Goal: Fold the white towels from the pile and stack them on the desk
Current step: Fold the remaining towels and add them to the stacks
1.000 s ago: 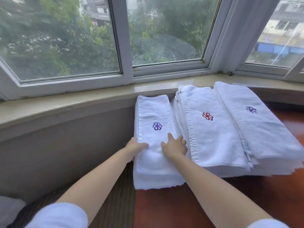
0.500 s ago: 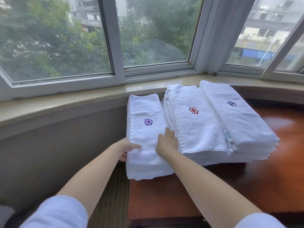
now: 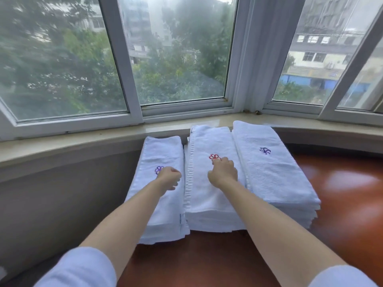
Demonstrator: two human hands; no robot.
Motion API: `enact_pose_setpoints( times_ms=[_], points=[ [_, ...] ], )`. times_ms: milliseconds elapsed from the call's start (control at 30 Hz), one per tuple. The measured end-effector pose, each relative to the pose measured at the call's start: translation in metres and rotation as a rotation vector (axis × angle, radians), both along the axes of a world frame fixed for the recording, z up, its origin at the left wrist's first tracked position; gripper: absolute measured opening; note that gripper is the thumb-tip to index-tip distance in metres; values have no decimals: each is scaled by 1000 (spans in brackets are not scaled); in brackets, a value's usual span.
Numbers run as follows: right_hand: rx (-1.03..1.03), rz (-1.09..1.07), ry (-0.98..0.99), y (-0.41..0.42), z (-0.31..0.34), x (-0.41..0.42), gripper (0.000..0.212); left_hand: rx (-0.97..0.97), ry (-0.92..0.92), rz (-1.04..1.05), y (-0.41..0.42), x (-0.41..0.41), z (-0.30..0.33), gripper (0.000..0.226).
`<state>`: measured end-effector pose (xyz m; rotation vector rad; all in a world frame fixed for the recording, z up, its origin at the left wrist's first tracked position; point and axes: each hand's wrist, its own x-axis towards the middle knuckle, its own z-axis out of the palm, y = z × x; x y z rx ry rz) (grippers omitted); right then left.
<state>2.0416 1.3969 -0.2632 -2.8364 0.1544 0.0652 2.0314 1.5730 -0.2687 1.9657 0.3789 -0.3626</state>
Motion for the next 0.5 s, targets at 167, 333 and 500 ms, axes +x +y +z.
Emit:
enact_pose_setpoints(
  times_ms=[167,333,500],
  points=[
    [56,-143,19,-52,4,15,41,320,-210,-53,-45,25,11,23],
    [78,-190,-18,-89,9,29,38,152,-253,-191,-97,75,15,20],
    [-46,-324,5,-138,2,32,40,-133,-73,-293,-145,99,7,14]
  ],
)
